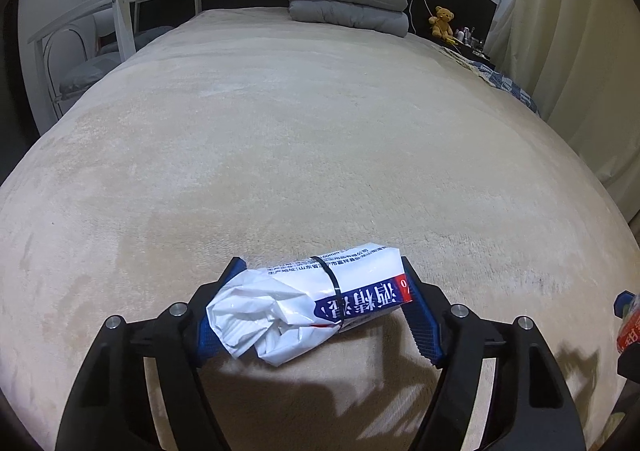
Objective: Collect trash
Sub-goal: 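Carry the white packet and yellow wrapper down over the black bin with both tools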
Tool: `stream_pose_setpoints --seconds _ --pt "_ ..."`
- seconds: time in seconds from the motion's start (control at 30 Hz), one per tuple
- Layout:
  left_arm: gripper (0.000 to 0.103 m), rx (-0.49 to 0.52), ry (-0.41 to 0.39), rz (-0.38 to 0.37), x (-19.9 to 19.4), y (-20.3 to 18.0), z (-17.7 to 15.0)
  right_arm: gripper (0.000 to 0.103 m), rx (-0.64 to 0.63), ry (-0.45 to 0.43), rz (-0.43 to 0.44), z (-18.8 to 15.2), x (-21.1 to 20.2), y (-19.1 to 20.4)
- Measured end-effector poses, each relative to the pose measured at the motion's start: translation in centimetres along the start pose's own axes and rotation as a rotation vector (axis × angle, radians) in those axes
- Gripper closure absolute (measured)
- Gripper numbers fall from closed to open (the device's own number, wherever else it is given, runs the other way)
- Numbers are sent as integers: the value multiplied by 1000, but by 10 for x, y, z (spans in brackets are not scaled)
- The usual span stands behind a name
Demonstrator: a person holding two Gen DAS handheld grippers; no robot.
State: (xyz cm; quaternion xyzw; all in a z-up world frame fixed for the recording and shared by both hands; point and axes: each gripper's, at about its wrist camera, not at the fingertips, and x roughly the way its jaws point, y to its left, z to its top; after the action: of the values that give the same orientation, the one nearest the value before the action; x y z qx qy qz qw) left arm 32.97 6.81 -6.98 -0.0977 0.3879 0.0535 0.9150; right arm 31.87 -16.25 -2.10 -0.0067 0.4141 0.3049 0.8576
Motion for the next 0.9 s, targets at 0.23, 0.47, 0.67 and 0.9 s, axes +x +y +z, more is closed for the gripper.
stream_pose_setpoints --seconds 0.23,0.47,0.67,0.9 --pt "31 9 -35 -39 -27 -2 -2 35 -2 5 -8 3 0 0" --pt "31 36 -59 -77 -63 -11 -8 35 18 -1 -8 0 -1 2" --pt "31 28 -63 -111 -93 -12 -14 35 39 -25 -2 -8 -8 6" --pt "31 30 -86 -142 -125 -10 -27 35 77 -69 27 -19 -18 4"
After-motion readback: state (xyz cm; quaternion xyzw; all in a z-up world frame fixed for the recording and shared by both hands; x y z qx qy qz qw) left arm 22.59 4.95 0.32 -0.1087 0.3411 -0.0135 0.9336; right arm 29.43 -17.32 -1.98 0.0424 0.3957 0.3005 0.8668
